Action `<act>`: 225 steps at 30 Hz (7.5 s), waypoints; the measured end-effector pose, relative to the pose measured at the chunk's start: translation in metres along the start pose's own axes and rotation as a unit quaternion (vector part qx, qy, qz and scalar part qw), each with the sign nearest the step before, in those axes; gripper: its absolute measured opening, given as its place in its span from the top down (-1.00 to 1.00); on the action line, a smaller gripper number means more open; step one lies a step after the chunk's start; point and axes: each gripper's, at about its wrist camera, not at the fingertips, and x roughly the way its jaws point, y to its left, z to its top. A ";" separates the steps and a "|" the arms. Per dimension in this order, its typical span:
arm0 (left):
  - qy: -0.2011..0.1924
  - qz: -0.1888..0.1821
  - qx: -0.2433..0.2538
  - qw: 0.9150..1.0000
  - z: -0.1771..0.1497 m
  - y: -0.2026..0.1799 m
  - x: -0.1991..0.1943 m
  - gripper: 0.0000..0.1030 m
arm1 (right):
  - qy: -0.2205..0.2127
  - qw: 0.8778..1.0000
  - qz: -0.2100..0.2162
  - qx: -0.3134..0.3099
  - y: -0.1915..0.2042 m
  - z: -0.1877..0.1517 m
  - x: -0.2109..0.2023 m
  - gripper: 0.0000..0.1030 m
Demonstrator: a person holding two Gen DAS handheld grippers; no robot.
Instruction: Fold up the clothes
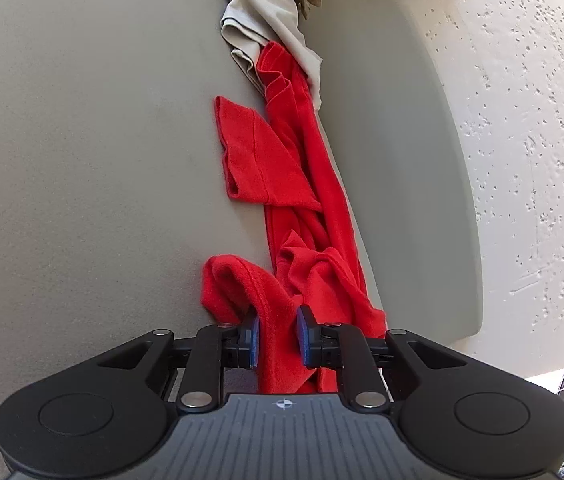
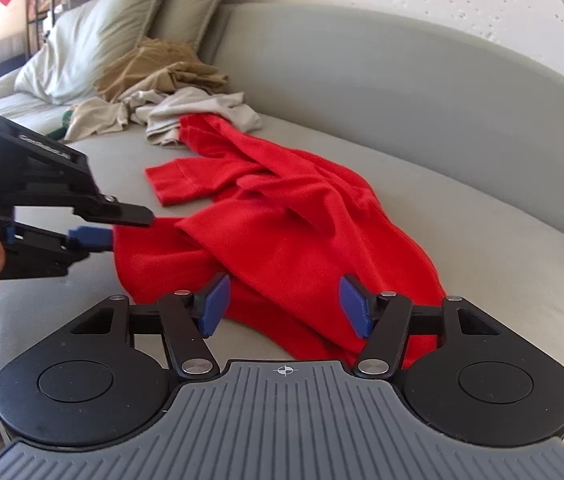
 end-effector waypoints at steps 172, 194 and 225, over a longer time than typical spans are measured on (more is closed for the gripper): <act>-0.028 0.209 0.295 0.932 -0.147 -0.057 -0.137 0.69 | 0.098 0.917 -0.075 0.379 -0.146 -0.181 -0.199 0.39; 0.054 0.249 0.457 0.852 -0.191 -0.064 -0.091 0.50 | 0.118 0.976 -0.017 0.184 -0.058 -0.153 -0.174 0.49; 0.012 0.058 0.550 0.833 -0.203 -0.291 -0.049 -0.28 | -0.218 0.927 -0.067 0.298 -0.276 0.026 -0.270 -0.45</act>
